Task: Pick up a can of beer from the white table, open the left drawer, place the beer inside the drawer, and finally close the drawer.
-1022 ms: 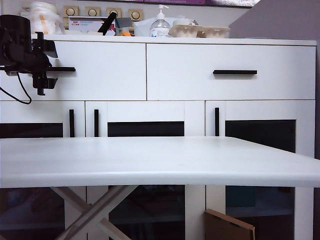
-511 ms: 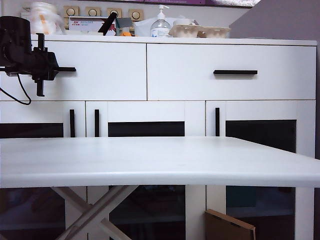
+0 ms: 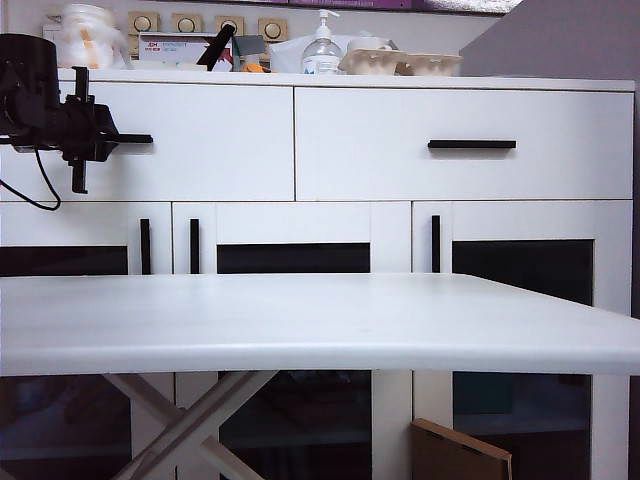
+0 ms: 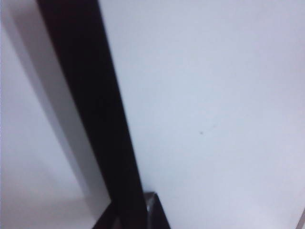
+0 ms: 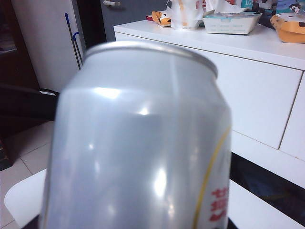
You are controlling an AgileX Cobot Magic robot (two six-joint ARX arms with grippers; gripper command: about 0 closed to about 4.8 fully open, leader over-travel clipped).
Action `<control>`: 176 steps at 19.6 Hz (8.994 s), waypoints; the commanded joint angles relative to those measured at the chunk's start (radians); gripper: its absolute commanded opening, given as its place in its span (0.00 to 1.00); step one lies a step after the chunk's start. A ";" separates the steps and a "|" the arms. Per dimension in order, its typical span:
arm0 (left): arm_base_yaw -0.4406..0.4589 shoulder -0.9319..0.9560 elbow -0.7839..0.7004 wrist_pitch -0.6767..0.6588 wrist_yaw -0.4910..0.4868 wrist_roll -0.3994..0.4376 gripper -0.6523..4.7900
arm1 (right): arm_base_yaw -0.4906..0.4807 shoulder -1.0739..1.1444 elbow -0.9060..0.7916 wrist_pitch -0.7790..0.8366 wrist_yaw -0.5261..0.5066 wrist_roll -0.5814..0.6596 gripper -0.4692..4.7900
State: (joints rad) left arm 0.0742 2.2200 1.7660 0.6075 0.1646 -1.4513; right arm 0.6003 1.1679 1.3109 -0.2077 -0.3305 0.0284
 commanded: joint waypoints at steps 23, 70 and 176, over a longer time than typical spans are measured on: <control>-0.003 -0.376 -0.764 0.505 -0.008 0.082 0.11 | 0.002 -0.007 0.011 0.062 0.040 -0.003 0.46; 0.000 -1.209 -1.424 0.359 0.037 0.091 1.00 | 0.002 -0.008 0.011 0.064 0.040 -0.003 0.46; 0.000 -1.731 -0.854 -0.906 0.218 1.050 0.21 | 0.116 0.972 0.900 -0.054 -0.002 0.023 0.89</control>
State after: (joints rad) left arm 0.0731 0.4896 0.9073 -0.3092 0.3786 -0.4004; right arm 0.7166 2.1487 2.2021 -0.2691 -0.3382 0.0605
